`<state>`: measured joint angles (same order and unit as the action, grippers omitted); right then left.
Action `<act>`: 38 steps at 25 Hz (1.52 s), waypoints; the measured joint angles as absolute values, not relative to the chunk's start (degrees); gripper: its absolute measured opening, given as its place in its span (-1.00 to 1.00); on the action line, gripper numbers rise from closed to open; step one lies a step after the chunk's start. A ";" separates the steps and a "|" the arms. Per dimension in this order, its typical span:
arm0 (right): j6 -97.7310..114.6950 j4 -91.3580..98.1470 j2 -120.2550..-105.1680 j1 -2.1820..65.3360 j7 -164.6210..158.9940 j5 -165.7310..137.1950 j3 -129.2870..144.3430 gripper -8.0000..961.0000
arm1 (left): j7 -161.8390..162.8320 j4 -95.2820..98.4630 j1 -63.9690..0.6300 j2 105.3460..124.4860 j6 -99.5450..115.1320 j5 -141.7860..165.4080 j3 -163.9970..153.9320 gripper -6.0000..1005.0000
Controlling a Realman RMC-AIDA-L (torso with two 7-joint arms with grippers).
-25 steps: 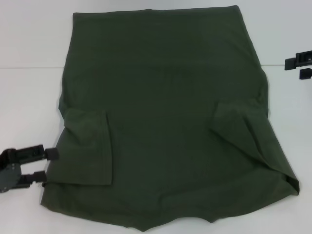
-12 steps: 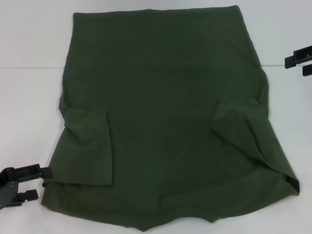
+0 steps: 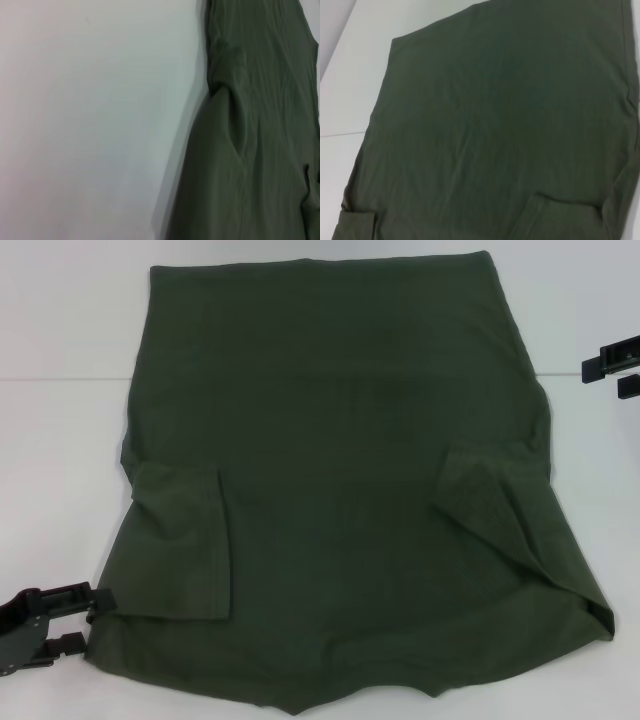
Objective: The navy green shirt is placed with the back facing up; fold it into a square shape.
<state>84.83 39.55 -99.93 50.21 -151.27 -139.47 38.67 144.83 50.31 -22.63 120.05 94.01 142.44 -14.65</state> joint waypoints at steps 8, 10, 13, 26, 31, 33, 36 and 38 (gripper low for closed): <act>84.91 39.56 -99.93 50.30 -151.18 -139.32 38.67 0.45 | 145.15 50.23 -22.63 120.05 92.83 142.68 -15.64 0.69; 84.91 39.57 -99.95 50.34 -151.17 -139.31 38.66 0.45 | 145.16 50.01 -22.68 120.06 92.63 142.72 -15.90 0.67; 84.89 39.60 -100.05 50.36 -151.17 -139.30 38.59 0.44 | 144.98 48.50 -23.21 120.04 92.13 142.74 -16.39 0.65; 85.10 39.89 -100.05 49.63 -151.00 -137.11 38.58 0.44 | 144.99 44.77 -27.52 119.83 89.19 141.95 -17.97 0.53; 85.25 39.99 -99.97 49.57 -150.99 -137.01 38.58 0.43 | 145.32 44.40 -28.22 119.66 88.85 141.91 -17.95 0.48; 85.26 40.02 -99.96 49.57 -150.99 -137.01 38.58 0.43 | 145.39 44.49 -28.16 119.69 88.81 141.90 -17.89 0.47; 85.25 40.08 -99.92 49.57 -150.99 -137.01 38.37 0.43 | 145.37 45.10 -27.99 119.82 88.81 141.89 -17.95 0.44; 85.25 40.08 -99.86 49.57 -150.99 -137.01 37.92 0.43 | 145.49 45.21 -27.99 119.76 88.66 142.08 -18.01 0.42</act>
